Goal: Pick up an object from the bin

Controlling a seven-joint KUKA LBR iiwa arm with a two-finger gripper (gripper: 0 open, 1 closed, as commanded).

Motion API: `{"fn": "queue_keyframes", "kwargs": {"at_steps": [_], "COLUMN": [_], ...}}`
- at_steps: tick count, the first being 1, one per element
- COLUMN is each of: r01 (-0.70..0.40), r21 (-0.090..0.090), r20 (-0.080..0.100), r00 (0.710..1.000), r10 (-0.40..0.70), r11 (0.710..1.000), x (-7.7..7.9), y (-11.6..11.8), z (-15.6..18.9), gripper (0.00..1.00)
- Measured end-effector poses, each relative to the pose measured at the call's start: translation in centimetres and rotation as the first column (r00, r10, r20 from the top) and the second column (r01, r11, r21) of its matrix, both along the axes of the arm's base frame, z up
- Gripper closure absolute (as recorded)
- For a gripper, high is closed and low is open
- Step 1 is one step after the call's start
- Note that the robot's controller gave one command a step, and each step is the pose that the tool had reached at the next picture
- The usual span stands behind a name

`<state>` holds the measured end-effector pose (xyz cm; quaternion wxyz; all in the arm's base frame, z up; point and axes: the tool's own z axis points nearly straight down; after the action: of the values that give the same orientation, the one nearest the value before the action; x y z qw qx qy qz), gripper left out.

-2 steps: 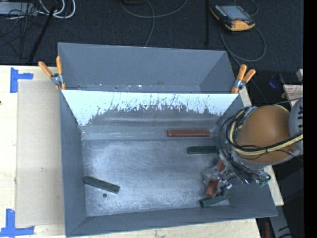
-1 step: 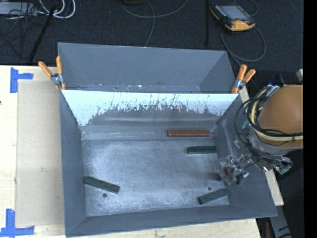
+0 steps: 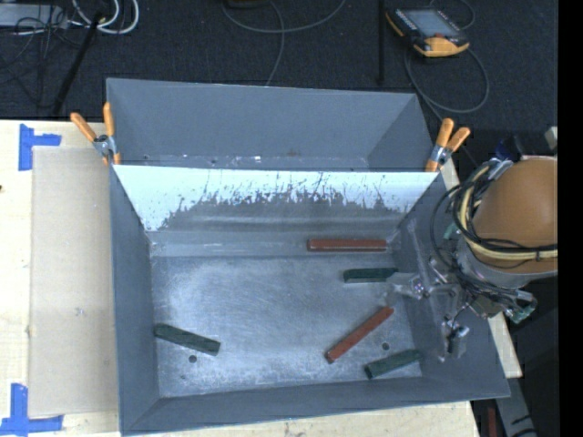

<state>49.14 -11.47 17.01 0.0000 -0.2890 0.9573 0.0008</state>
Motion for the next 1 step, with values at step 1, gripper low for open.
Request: {"fn": "queue_keyframes", "kwargs": {"at_steps": [1], "r01": [-0.260], "r21": [0.000], "r20": [-0.003], "r00": [0.966], "r10": [0.260], "r11": [0.966], "x": [-0.30], "y": [3.89], "z": [-10.13], "gripper": [0.00]}}
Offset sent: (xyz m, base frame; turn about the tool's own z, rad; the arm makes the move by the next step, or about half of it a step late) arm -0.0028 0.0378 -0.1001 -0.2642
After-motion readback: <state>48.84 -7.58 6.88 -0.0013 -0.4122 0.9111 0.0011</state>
